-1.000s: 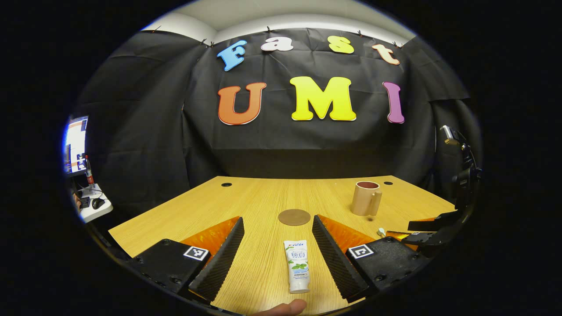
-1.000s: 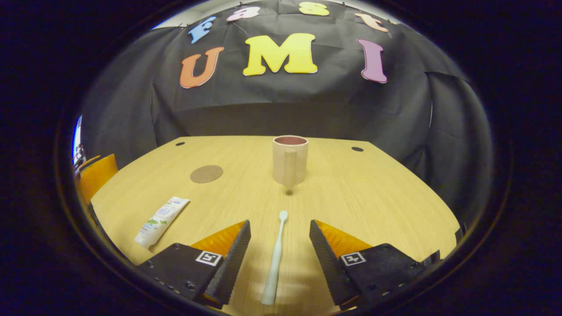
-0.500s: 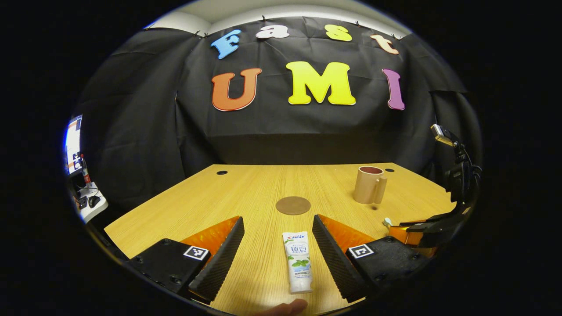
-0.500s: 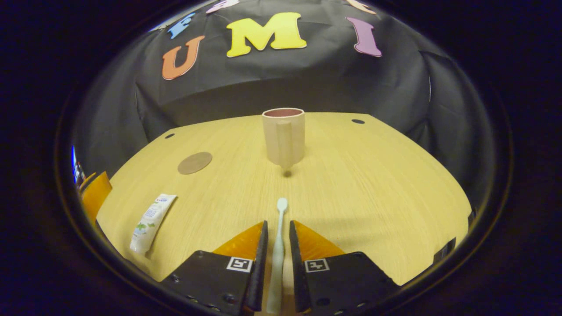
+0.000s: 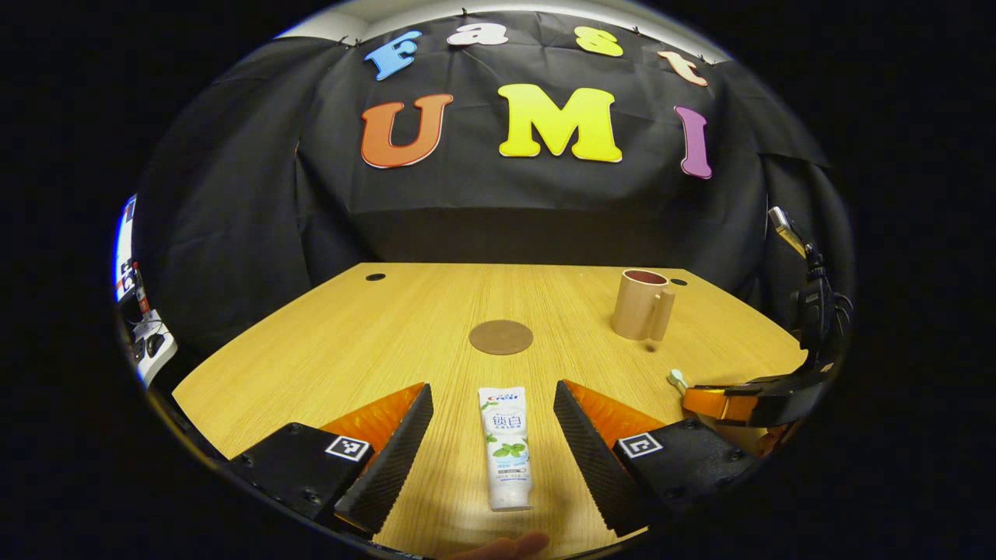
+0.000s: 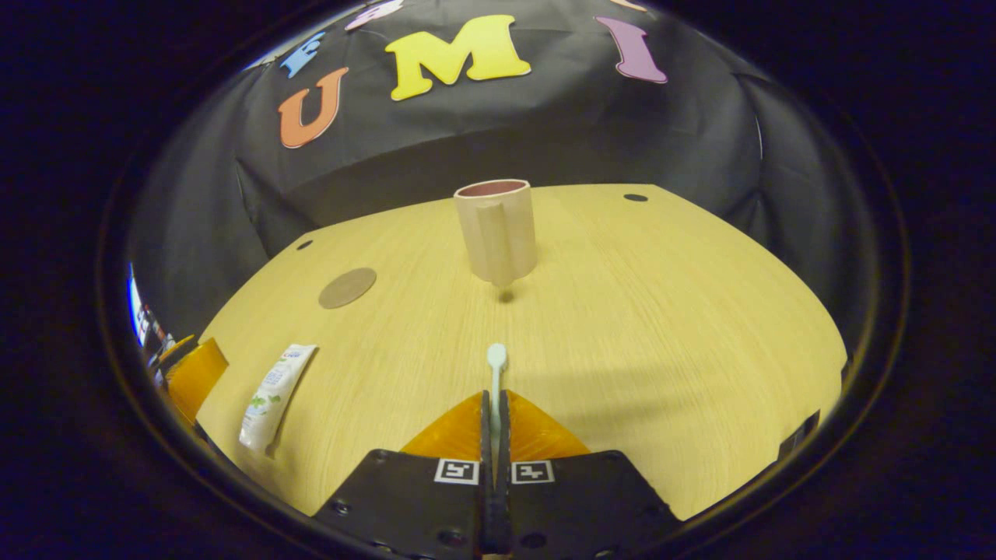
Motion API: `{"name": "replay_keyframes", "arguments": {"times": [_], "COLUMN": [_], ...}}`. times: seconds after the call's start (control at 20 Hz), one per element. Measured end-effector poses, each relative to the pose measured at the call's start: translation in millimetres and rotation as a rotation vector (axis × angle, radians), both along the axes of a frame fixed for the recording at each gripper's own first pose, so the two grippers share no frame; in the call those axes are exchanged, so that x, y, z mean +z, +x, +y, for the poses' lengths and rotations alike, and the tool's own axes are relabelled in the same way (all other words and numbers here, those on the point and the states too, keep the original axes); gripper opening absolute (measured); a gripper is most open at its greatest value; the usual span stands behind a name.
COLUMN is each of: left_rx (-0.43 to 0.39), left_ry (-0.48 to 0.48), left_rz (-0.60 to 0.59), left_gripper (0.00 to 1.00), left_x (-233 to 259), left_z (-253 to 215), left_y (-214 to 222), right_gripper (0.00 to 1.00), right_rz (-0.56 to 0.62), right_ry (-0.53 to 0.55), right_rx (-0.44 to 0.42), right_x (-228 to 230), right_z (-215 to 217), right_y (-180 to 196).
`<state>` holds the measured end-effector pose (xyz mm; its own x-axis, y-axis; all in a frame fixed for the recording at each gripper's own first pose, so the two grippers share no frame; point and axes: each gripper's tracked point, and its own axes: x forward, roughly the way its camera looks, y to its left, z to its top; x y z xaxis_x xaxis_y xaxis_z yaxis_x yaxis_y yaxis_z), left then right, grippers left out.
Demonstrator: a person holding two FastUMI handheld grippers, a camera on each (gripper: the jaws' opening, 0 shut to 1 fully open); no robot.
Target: Put the toothbrush and toothpaste on the desktop into the cup, then pick up the cup and place it on the coaster on the desktop.
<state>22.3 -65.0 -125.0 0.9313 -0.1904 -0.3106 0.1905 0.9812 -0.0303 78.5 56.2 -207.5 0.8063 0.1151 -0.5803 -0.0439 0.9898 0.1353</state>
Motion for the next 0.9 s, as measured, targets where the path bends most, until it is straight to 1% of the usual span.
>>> {"name": "replay_keyframes", "arguments": {"times": [0.1, 0.3, 0.5, 0.7, 0.75, 0.8, 0.85, 0.9], "left_rx": [-0.008, -0.013, -0.024, -0.018, -0.02, -0.019, -0.011, 0.005], "left_ry": [0.007, 0.029, 0.021, 0.058, 0.059, 0.056, 0.051, 0.04], "left_rz": [0.041, 0.109, 0.208, 0.239, 0.251, 0.268, 0.292, 0.317], "left_gripper": [0.99, 1.0, 0.99, 0.98, 0.97, 0.94, 0.92, 0.87], "left_x": [-9, -27, -46, -55, -59, -62, -67, -70], "left_z": [-2, -7, -13, -11, -12, -13, -12, -10], "left_y": [-2, -5, -12, -10, -8, -7, -6, -6], "right_gripper": [0.0, 0.01, 0.01, 0.01, 0.0, 0.04, 0.04, 0.01], "right_rz": [-0.031, -0.112, -0.163, -0.224, -0.239, -0.25, -0.262, -0.276], "right_ry": [0.026, -0.008, 0.001, 0.009, 0.014, 0.016, 0.015, 0.017], "right_rx": [0.019, 0.033, 0.056, 0.057, 0.058, 0.058, 0.059, 0.058], "right_x": [8, 29, 47, 68, 75, 79, 85, 90], "right_z": [4, -1, 2, -2, -3, -5, -6, -8], "right_y": [-3, -12, -25, -37, -39, -41, -43, -45]}}
